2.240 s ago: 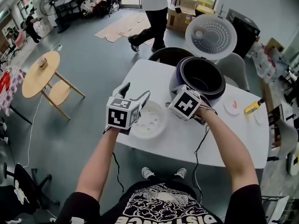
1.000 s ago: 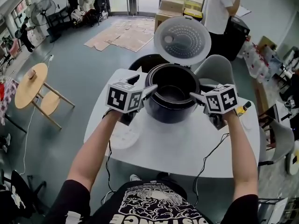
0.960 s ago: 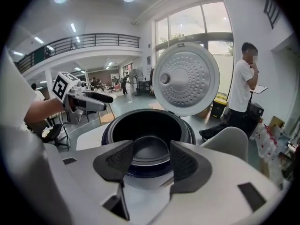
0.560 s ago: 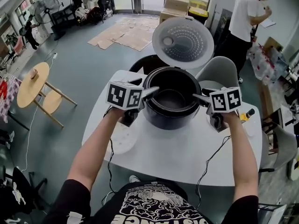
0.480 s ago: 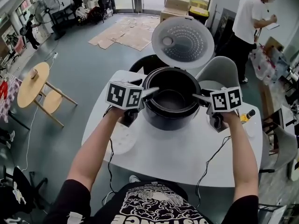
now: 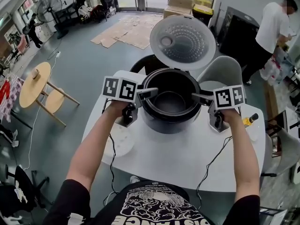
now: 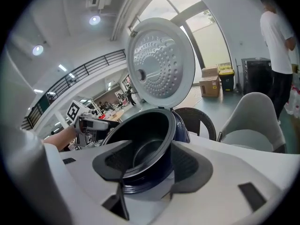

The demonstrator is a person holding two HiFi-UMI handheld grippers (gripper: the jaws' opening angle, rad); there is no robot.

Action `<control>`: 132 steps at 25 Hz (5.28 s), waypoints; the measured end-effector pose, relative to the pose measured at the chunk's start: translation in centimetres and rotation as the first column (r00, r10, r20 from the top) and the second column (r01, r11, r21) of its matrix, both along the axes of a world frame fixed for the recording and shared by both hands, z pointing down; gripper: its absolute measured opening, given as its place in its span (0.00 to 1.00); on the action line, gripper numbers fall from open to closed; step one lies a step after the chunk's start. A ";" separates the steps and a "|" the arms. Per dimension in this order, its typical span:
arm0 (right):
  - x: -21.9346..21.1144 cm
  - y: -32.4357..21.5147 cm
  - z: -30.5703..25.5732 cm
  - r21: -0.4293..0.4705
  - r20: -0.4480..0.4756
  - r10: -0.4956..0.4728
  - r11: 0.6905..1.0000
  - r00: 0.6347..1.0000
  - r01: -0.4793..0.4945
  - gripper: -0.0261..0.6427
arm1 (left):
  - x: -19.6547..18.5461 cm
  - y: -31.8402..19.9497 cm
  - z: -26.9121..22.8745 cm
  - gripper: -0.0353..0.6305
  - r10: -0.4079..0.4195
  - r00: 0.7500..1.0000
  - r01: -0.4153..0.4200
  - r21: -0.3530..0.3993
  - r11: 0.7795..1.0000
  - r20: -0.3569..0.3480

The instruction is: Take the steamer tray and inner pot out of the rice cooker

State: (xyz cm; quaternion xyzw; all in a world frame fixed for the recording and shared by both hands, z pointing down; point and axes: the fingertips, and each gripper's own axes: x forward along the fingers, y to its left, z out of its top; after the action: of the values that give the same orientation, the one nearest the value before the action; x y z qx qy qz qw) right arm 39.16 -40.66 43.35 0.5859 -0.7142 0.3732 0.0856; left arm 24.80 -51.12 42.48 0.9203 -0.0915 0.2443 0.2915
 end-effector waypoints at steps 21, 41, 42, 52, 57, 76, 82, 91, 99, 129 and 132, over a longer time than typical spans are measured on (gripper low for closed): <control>1.5 -0.1 0.6 -0.104 0.280 0.050 0.994 0.959 -0.022 0.35 | -0.4 -1.4 -0.2 0.44 -0.062 0.994 0.012 -0.471 0.882 -0.091; 1.9 -0.6 0.9 -0.046 0.373 0.137 0.991 0.918 -0.129 0.13 | -0.9 -1.7 0.9 0.12 -0.084 0.992 0.045 -0.357 0.933 -0.097; 1.4 -0.4 0.9 -0.052 0.366 0.146 0.989 0.919 -0.137 0.13 | -1.3 -1.5 0.7 0.12 -0.095 0.991 0.055 -0.353 0.934 -0.098; 0.1 0.8 -4.8 0.033 0.280 0.205 0.974 0.938 -0.222 0.12 | -2.8 -0.6 -4.1 0.12 -0.109 0.979 0.069 -0.228 0.971 -0.171; -2.8 1.8 -8.9 0.129 0.281 0.238 0.951 0.930 -0.282 0.11 | -5.3 -0.6 -7.7 0.11 -0.089 0.965 0.042 -0.189 0.981 -0.248; -11.9 17.2 -17.7 0.320 0.168 0.437 0.824 0.883 -0.468 0.12 | -11.1 10.5 -16.5 0.11 0.123 0.888 -0.175 -0.078 0.982 -0.443; -14.7 22.9 -19.9 0.332 0.167 0.526 0.767 0.834 -0.550 0.12 | -12.3 15.0 -18.5 0.11 0.209 0.867 -0.273 -0.079 0.959 -0.453; -19.3 39.8 -14.4 0.292 0.234 0.649 0.663 0.724 -0.689 0.11 | -14.1 30.3 -14.1 0.11 0.354 0.840 -0.424 -0.091 0.901 -0.412; -15.6 41.3 -10.0 0.161 0.281 0.735 0.597 0.617 -0.786 0.11 | -9.3 31.2 -10.1 0.12 0.421 0.854 -0.477 -0.136 0.868 -0.307; -6.2 44.3 10.6 -0.157 0.375 0.681 0.715 0.629 -0.681 0.12 | -3.5 36.9 11.1 0.14 0.243 0.966 -0.214 -0.254 0.943 0.092; -5.8 44.2 10.7 -0.154 0.358 0.671 0.729 0.650 -0.667 0.13 | -3.4 37.1 11.0 0.15 0.242 0.966 -0.214 -0.236 0.948 0.094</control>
State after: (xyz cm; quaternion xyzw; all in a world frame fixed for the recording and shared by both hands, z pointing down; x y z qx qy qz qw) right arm 33.37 3.57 54.01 0.7207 -0.4482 0.4899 -0.1992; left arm 21.45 -14.06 53.51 0.8693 0.0262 0.3409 0.3570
